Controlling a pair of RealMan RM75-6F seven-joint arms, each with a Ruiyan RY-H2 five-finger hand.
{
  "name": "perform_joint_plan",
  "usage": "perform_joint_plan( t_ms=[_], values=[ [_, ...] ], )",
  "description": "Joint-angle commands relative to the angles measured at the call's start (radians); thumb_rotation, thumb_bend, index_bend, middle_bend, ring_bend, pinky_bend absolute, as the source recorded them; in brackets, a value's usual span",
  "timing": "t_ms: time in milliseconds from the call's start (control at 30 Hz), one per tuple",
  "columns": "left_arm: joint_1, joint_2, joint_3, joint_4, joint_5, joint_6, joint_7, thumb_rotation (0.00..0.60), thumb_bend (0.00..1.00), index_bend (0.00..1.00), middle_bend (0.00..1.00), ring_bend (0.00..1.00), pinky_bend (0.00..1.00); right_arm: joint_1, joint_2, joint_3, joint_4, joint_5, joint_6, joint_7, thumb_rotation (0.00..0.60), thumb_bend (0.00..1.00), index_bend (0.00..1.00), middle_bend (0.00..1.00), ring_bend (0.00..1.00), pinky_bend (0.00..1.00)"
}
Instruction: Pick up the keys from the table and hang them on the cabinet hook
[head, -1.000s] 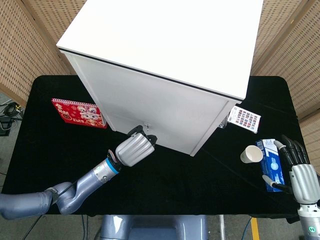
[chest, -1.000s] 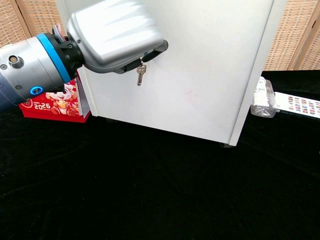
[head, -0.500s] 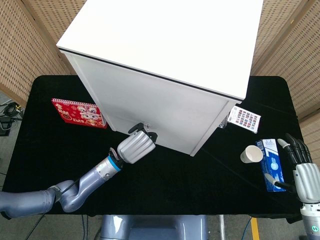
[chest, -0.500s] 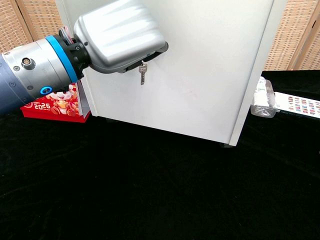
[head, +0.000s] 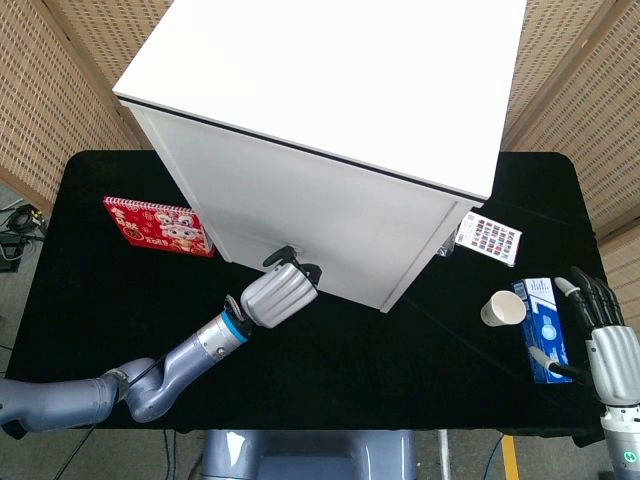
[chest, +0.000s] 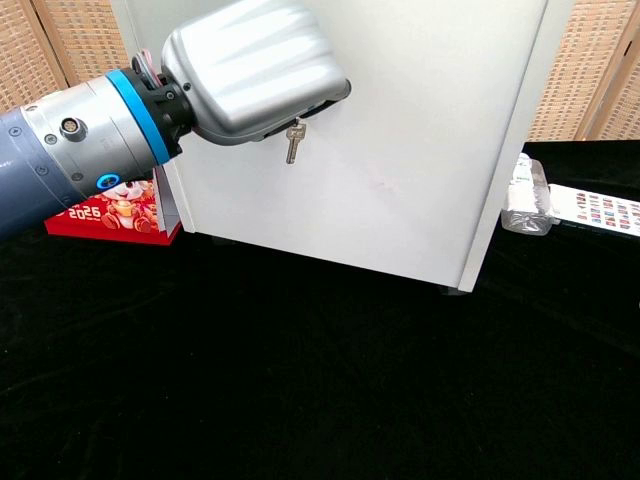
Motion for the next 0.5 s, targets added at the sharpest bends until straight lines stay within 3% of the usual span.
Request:
perform_joint_plan(
  t_ms=[33,500],
  values=[
    [-0.005,-0.003,-0.002,0.000,-0.006,-0.004,0.009,0.600,0.47,0.63,0.94,0.92,0.78,0.000,0.001,0.001,0.000,0.001,0.001,0.003,0.600,0.09,0.15,0.00,0.00,0.00],
    [-0.009,-0.007,0.000,0.001,-0.021,-0.007,0.036,0.600,0.46,0.62,0.94,0.92,0.78,-0.002,-0.002,0.004,0.005,-0.004,0.013,0.016,0.600,0.09,0.15,0.00,0.00,0.00]
  ],
)
